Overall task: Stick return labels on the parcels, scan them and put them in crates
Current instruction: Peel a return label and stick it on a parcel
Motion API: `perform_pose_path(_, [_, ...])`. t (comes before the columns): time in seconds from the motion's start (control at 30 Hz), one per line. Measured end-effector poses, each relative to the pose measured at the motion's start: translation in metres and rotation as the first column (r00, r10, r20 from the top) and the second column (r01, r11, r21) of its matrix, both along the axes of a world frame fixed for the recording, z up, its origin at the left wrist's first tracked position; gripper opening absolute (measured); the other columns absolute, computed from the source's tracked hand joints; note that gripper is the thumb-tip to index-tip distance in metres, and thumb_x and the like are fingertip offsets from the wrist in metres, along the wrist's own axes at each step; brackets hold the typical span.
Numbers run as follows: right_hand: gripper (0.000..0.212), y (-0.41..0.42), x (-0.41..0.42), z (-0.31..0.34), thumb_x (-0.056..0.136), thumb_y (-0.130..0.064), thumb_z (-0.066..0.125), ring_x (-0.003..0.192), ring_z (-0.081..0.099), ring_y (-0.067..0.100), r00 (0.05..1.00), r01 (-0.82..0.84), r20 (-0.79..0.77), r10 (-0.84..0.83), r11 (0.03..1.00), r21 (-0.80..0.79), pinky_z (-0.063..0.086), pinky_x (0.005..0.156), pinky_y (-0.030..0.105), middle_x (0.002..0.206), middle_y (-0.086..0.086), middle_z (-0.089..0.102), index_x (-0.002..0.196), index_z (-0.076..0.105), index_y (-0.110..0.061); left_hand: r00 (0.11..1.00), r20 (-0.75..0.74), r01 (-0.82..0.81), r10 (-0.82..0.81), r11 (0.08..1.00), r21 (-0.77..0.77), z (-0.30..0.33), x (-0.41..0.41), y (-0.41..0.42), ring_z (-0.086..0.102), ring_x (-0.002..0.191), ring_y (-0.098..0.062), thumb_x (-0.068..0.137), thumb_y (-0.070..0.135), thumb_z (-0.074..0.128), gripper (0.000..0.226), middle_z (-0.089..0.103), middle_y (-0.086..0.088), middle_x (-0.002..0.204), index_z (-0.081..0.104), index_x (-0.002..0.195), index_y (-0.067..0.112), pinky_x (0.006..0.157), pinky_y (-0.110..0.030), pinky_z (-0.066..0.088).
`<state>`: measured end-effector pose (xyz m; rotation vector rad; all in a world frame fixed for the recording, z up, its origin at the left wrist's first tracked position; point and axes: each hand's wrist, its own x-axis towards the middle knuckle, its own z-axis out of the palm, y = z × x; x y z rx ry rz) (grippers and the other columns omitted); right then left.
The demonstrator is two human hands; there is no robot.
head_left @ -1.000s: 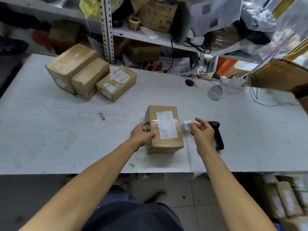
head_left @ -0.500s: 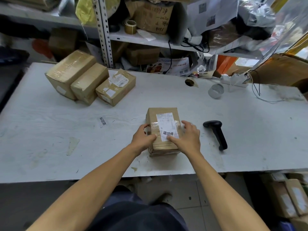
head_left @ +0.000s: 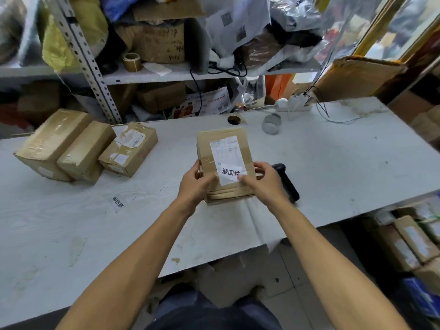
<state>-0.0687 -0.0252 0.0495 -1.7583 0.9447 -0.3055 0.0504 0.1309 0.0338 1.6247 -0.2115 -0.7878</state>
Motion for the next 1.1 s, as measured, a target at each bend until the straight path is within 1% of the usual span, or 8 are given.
perform_pose_path(0.1, [0.054,-0.038,-0.015,0.035,0.08,-0.029,0.083,0.095,0.063,0.002,0.997,0.042,0.074,-0.036,0.996,-0.084,0.049,0.069,0.018,0.116,-0.007,0.065,0.128,0.061,-0.02,0.998,0.05,0.036,-0.033,0.996,-0.078,0.034,-0.006,-0.042,0.064,0.103,-0.009,0.088,0.029,0.076,0.041,0.07,0.014,0.11,0.057,0.114,0.055,0.08,-0.038,0.057])
perform_pose_path(0.2, [0.051,-0.079,-0.052,0.059,0.08,-0.028,0.084,0.091,0.061,-0.002,0.986,0.118,0.133,-0.103,0.986,-0.117,0.047,0.067,0.012,0.112,-0.007,0.065,0.126,0.062,-0.02,0.991,0.115,0.085,-0.072,0.99,-0.111,0.056,-0.031,-0.094,0.068,0.106,-0.013,0.078,0.041,0.083,0.056,0.074,0.013,0.111,0.061,0.129,0.047,0.088,-0.045,0.06])
perform_pose_path(0.37, [0.051,-0.155,-0.156,0.066,0.082,-0.026,0.083,0.093,0.06,0.004,0.958,0.263,0.152,-0.242,0.955,-0.137,0.046,0.068,0.012,0.113,-0.006,0.064,0.127,0.062,-0.018,0.972,0.111,0.221,-0.206,0.965,-0.141,0.063,-0.112,-0.197,0.07,0.104,-0.012,0.08,0.031,0.085,0.065,0.075,0.009,0.113,0.059,0.139,0.036,0.089,-0.042,0.06])
perform_pose_path(0.53, [0.047,-0.224,-0.289,0.036,0.082,-0.027,0.083,0.099,0.063,0.013,0.888,0.456,0.116,-0.446,0.885,-0.089,0.054,0.083,0.028,0.111,-0.005,0.065,0.122,0.061,-0.017,0.908,0.066,0.418,-0.413,0.899,-0.134,0.047,-0.226,-0.299,0.074,0.092,-0.012,0.083,0.02,0.083,0.058,0.077,0.006,0.104,0.061,0.135,0.031,0.071,-0.031,0.061])
perform_pose_path(0.73, [0.05,-0.258,-0.446,-0.014,0.081,-0.031,0.082,0.102,0.065,0.015,0.741,0.671,-0.033,-0.671,0.742,-0.016,0.053,0.084,0.03,0.118,0.0,0.068,0.124,0.06,-0.016,0.721,-0.006,0.692,-0.693,0.721,-0.045,0.004,-0.365,-0.376,0.075,0.094,-0.015,0.084,0.013,0.081,0.051,0.077,0.003,0.111,0.065,0.132,0.02,0.087,-0.041,0.061])
perform_pose_path(0.87, [0.064,-0.253,-0.524,-0.046,0.078,-0.034,0.08,0.108,0.064,0.019,0.607,0.792,-0.168,-0.777,0.609,0.044,0.053,0.086,0.031,0.125,0.001,0.065,0.134,0.058,-0.014,0.573,-0.108,0.819,-0.813,0.572,0.044,-0.022,-0.445,-0.404,0.07,0.063,0.003,0.089,0.002,0.073,0.038,0.073,0.009,0.096,0.061,0.11,0.032,0.057,-0.017,0.057])
perform_pose_path(0.97, [0.047,-0.251,-0.563,-0.065,0.081,-0.029,0.078,0.098,0.064,0.015,0.518,0.855,-0.222,-0.826,0.508,0.103,0.047,0.067,0.022,0.116,-0.001,0.068,0.123,0.062,-0.016,0.476,-0.142,0.878,-0.868,0.46,0.132,-0.042,-0.486,-0.424,0.062,0.047,0.002,0.091,0.001,0.069,0.041,0.071,-0.003,0.094,0.059,0.112,0.034,0.043,-0.016,0.048])
perform_pose_path(1.1, [0.025,-0.262,-0.598,-0.087,0.084,-0.023,0.072,0.088,0.062,0.005,0.429,0.902,-0.294,-0.854,0.387,0.193,0.048,0.065,0.021,0.102,-0.008,0.068,0.106,0.061,-0.027,0.365,-0.216,0.924,-0.906,0.324,0.205,-0.071,-0.522,-0.471,0.071,0.083,-0.016,0.085,0.008,0.074,0.055,0.073,-0.002,0.11,0.062,0.135,0.027,0.063,-0.028,0.058])
